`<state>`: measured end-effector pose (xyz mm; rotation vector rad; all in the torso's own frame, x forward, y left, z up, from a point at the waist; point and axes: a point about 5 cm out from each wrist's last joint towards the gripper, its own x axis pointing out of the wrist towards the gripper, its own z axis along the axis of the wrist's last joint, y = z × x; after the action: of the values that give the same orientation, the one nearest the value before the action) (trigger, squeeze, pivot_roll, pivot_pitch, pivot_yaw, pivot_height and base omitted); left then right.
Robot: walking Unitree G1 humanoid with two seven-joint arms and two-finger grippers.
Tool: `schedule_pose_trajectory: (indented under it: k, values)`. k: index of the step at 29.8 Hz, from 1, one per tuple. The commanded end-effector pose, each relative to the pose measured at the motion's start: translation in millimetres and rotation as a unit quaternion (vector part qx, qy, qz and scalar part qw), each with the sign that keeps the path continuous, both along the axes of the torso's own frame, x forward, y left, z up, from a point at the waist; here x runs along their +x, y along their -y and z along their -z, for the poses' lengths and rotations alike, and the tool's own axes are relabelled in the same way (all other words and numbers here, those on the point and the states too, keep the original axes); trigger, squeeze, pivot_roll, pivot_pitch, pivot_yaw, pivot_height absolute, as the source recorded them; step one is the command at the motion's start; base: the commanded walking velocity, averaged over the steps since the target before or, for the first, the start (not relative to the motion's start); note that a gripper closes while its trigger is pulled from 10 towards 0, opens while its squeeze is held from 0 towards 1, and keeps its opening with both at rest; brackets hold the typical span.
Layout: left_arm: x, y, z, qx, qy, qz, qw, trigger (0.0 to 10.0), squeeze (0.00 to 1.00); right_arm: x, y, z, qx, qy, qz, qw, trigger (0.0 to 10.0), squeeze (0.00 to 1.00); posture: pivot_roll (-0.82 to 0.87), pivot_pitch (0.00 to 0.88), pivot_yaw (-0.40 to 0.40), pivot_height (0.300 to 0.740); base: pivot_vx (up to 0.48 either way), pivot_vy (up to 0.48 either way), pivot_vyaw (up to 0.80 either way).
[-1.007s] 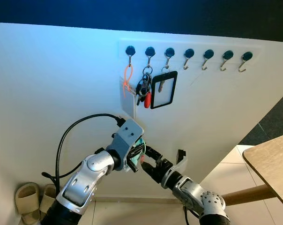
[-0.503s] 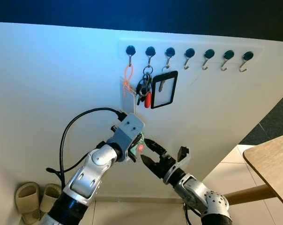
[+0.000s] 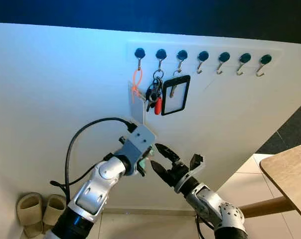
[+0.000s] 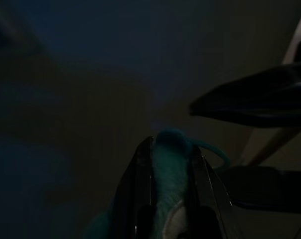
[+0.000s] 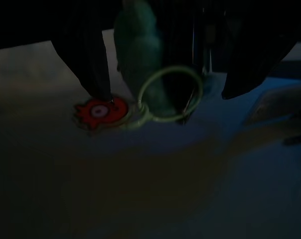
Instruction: Hang keys on a hook
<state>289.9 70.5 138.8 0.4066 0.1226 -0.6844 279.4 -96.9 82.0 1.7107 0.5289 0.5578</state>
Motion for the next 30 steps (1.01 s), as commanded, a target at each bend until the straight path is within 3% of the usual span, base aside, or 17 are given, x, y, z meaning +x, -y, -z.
schedule_pose_trajectory:
  k: [1, 17, 18, 19, 20, 21, 22, 30]
  values:
    - [-7.4, 11.0, -1.6, -0.013, 0.003, 0.019, 1.000, 10.0, 0.00, 1.8, -10.6, -0.4, 0.055, -0.015, 0.021, 0.998, 10.0, 0.00, 0.09, 0.068, -0.054, 0.740, 0.000, 0.000, 0.00]
    - [-9.0, 12.1, -0.5, -0.006, 0.005, 0.022, 1.000, 10.0, 0.00, 3.0, -12.1, -6.6, 0.066, -0.006, 0.018, 0.998, 10.0, 0.00, 0.09, 0.069, -0.054, 0.740, 0.000, 0.000, 0.00]
    - [-8.8, 12.2, -0.9, -0.006, 0.006, 0.022, 1.000, 10.0, 0.00, 2.7, -12.5, -6.3, 0.065, -0.006, 0.016, 0.998, 6.2, 0.00, 0.09, 0.069, -0.054, 0.740, 0.000, 0.000, 0.00]
    - [-8.5, 12.4, -1.1, -0.006, 0.007, 0.021, 1.000, 10.0, 0.00, 2.5, -12.8, -6.1, 0.065, -0.006, 0.015, 0.998, 6.2, 0.00, 0.09, 0.069, -0.054, 0.740, 0.000, 0.000, 0.00]
    - [-8.3, 12.5, -1.3, -0.006, 0.007, 0.021, 1.000, 10.0, 0.00, 2.2, -13.2, -5.8, 0.063, -0.006, 0.013, 0.998, 4.0, 0.00, 0.09, 0.069, -0.054, 0.740, 0.000, 0.000, 0.00]
    - [-8.3, 12.5, -1.3, -0.006, 0.007, 0.021, 1.000, 10.0, 0.00, 2.2, -13.2, -5.8, 0.063, -0.006, 0.013, 0.998, 4.0, 0.00, 0.09, 0.069, -0.054, 0.740, 0.000, 0.000, 0.00]
    - [-7.9, 12.7, -1.8, -0.006, 0.009, 0.021, 1.000, 10.0, 0.00, 1.6, -13.6, -5.4, 0.061, -0.007, 0.011, 0.998, 0.0, 0.00, 0.09, 0.068, -0.054, 0.740, 0.000, 0.000, 0.00]
    - [-6.4, 12.9, -4.0, -0.006, 0.014, 0.020, 1.000, 10.0, 0.00, 0.8, -13.2, -4.4, 0.059, -0.009, 0.010, 0.998, 0.0, 0.00, 0.09, 0.069, -0.056, 0.740, 0.000, 0.000, 0.00]
